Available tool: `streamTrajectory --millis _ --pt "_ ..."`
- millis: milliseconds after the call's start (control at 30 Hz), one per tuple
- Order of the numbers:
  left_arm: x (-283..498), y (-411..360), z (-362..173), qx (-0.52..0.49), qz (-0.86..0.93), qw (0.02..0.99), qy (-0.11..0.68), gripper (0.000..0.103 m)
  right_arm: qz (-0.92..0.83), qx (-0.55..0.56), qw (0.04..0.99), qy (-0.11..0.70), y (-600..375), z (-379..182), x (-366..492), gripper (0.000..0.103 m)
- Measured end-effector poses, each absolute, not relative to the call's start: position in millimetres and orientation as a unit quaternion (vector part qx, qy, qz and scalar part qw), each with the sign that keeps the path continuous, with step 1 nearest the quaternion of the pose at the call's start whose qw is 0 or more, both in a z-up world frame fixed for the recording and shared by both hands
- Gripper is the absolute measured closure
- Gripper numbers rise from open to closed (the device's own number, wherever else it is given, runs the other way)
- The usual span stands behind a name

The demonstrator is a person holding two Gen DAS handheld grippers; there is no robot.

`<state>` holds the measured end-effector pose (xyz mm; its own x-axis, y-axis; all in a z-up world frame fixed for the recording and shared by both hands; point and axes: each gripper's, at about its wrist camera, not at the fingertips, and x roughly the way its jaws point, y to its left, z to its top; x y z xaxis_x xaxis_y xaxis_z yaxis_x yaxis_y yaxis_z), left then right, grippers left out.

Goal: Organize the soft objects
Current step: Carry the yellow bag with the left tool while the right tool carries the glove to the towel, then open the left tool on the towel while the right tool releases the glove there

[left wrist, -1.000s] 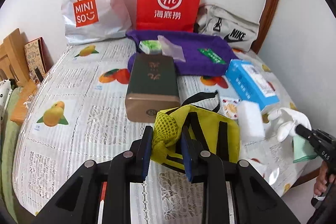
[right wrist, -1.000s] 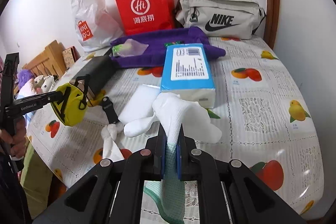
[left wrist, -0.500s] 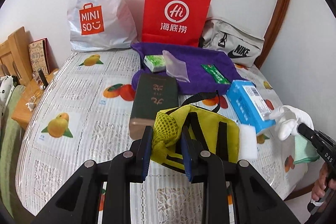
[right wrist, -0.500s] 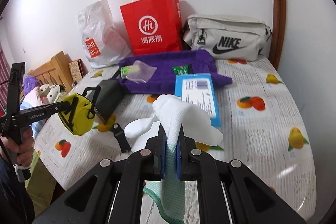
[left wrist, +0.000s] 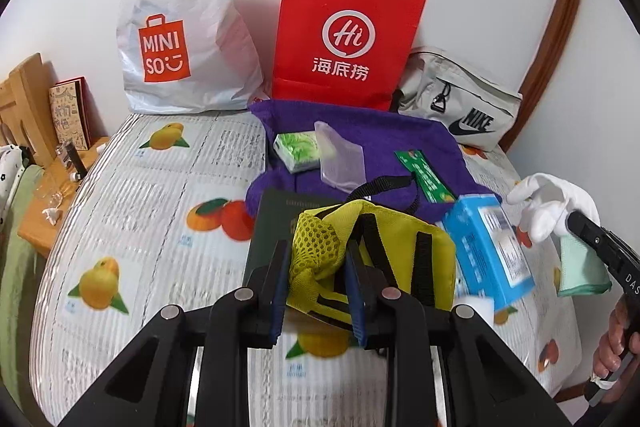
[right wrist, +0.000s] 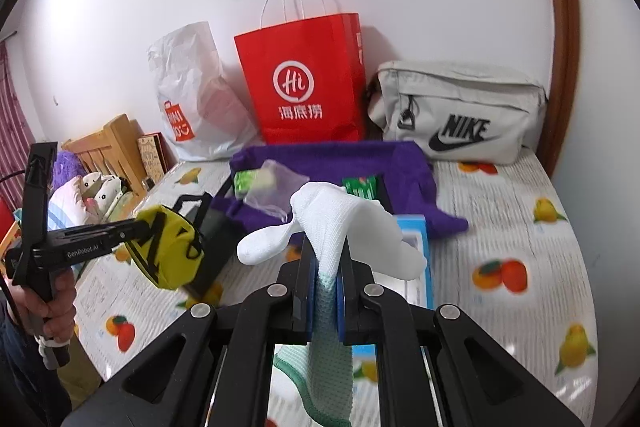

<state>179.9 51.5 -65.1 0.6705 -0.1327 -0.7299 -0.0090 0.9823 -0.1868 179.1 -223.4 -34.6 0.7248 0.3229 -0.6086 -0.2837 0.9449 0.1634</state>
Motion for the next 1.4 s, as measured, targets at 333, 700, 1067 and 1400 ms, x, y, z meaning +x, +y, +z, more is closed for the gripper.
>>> streamTrajectory --millis 333,700,1067,1400 --pt "241.5 44.8 -63.7 -0.082 -0.029 0.909 0.408 0.078 0.180 0.022 0.924 0.338 -206.1 -40.1 261.5 0.095" --pt "303.0 44.9 -80.9 -0.086 -0.018 0.902 0.422 0.078 0.178 0.032 0.916 0.358 -200.3 -67.7 327.1 0.095" --pt "341.0 41.1 -100.4 -0.094 -0.008 0.895 0.437 0.078 0.160 0.024 0.903 0.397 -190.0 -95.6 373.2 0.095" --pt "353.0 42.1 -122.2 -0.080 0.001 0.885 0.459 0.076 0.160 0.008 0.887 0.433 -181.0 -121.8 389.3 0.093"
